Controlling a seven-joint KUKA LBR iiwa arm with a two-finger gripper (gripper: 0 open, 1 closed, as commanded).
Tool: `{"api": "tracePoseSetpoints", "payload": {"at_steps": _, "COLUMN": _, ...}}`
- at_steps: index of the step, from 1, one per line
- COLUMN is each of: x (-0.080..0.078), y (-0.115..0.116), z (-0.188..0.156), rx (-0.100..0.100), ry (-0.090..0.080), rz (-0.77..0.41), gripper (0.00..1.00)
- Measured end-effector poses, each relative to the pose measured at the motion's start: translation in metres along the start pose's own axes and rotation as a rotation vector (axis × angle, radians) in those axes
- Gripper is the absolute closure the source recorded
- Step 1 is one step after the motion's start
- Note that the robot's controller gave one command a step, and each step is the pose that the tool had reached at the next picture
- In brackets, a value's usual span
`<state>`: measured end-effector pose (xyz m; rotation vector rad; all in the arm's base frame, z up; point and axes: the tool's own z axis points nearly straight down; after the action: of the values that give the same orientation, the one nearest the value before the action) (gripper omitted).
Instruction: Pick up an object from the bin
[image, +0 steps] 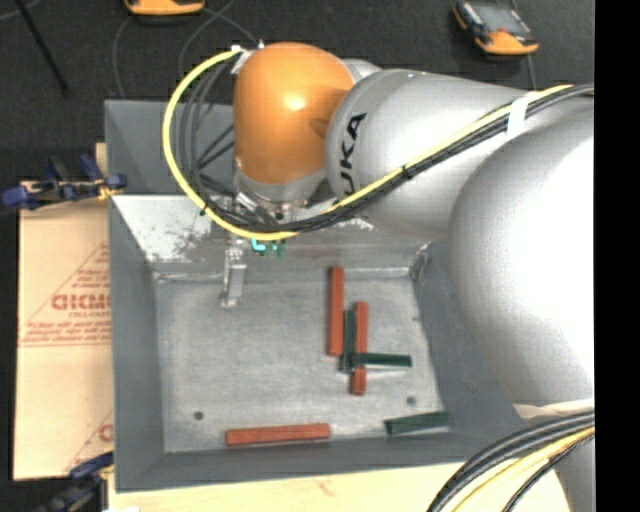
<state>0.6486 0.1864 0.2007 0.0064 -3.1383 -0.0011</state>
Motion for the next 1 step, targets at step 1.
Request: {"api": "tracePoseSetpoints", "payload": {"at_steps": 1, "x": -0.0029, "y": -0.0133, "z": 0.0263, "rx": 0.002, "ry": -0.005, "rz": -0.531, "gripper": 0.0}}
